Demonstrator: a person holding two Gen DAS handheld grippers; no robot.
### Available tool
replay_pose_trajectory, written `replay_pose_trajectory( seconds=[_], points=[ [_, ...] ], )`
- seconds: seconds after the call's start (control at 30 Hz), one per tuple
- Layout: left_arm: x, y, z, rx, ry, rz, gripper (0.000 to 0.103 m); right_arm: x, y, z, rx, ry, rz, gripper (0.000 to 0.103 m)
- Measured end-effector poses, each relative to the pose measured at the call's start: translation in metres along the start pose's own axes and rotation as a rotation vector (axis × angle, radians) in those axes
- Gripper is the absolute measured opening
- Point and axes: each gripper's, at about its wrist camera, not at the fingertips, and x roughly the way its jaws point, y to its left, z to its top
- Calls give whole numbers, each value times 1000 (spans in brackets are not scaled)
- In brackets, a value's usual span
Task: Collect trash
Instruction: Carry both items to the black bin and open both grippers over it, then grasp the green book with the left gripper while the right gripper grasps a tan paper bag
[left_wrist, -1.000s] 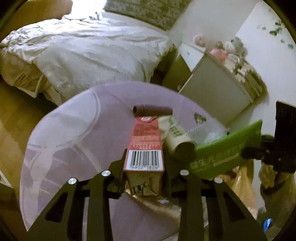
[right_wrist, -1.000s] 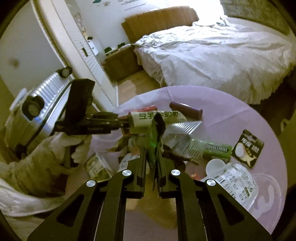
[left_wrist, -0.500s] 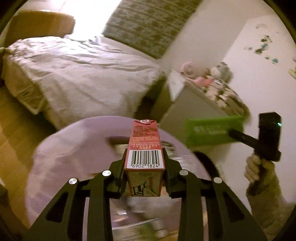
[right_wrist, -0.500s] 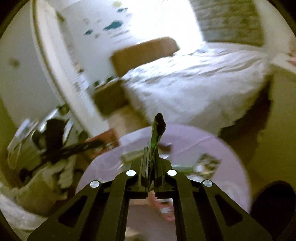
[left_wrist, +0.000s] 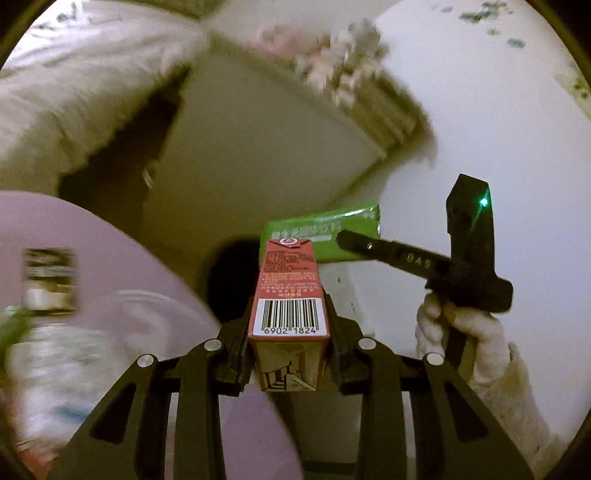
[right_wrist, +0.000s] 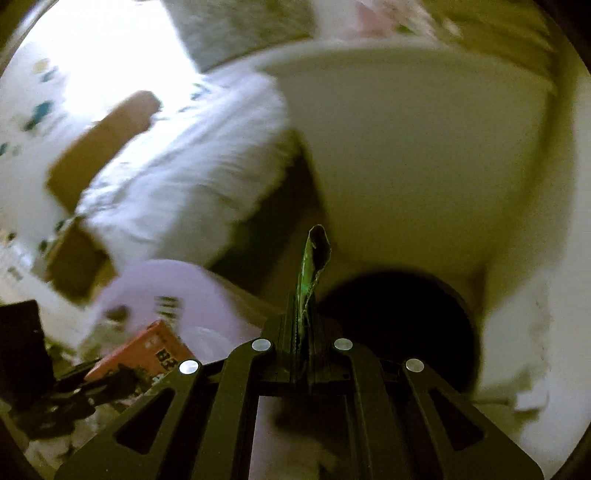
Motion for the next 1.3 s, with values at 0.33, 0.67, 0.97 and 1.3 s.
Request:
replay_pose_trajectory(
  seconds=[0.33, 0.67, 0.97, 1.3],
  points=[
    [120, 0, -1, -18, 192, 76, 33, 66, -78, -63, 96, 159, -47, 5],
    [109, -8, -2, 48, 185, 163, 82, 64, -81, -66, 164, 149, 11, 51],
    [32, -26, -12, 36, 76, 141, 87, 25, -22, -61, 94, 67, 85, 54],
    [-124, -2, -68, 9, -108, 214, 90, -24, 138, -88, -235, 35, 320, 62]
  ],
)
